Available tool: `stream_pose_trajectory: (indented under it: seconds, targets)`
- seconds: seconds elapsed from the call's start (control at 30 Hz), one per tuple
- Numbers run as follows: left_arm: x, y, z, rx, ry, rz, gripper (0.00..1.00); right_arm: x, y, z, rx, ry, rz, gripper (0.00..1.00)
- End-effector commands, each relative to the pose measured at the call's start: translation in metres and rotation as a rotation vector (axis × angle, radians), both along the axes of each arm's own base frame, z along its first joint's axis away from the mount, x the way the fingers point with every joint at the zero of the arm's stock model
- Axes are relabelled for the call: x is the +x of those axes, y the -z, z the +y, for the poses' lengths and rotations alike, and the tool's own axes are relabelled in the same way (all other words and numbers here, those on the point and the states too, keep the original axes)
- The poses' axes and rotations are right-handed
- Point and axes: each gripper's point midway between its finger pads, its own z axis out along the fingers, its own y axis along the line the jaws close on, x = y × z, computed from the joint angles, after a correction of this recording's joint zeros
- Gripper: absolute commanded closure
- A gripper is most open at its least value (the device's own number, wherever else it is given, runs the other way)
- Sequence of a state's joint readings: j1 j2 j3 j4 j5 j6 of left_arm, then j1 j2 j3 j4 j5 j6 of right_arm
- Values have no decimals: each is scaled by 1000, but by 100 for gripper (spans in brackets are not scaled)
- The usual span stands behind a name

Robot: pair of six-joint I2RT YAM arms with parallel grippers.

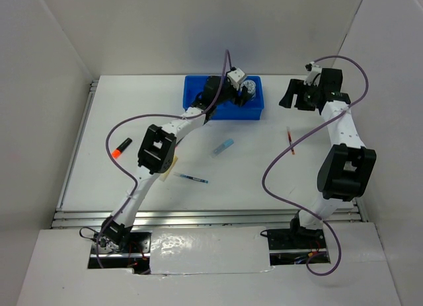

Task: Sort the stationery into containers
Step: Place the stationery in the storage box.

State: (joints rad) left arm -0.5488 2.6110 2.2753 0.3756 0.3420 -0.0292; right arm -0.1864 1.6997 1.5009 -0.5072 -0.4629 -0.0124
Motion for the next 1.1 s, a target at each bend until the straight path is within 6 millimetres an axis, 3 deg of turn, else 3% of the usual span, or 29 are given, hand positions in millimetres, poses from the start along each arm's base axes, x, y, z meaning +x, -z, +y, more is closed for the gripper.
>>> stream_pose_trajectory:
  seconds: [0.0, 0.2, 0.4, 0.83, 1.07]
  targets:
    - [-6, -75, -19, -80, 16, -250, 95, -1, -27, -3, -4, -7, -91, 19]
    - [-3, -64, -25, -50, -6, -263, 92, -4, -24, -8, -1, 1, -84, 19]
    - [11, -48, -11, -10, -93, -252, 92, -5, -22, -12, 4, 6, -84, 19]
    - [4, -34, -21, 15, -83, -222, 90, -2, -21, -11, 12, -1, -79, 19]
    - [4, -29, -20, 15, -89, -205, 79, -1, -17, -12, 14, 3, -68, 19]
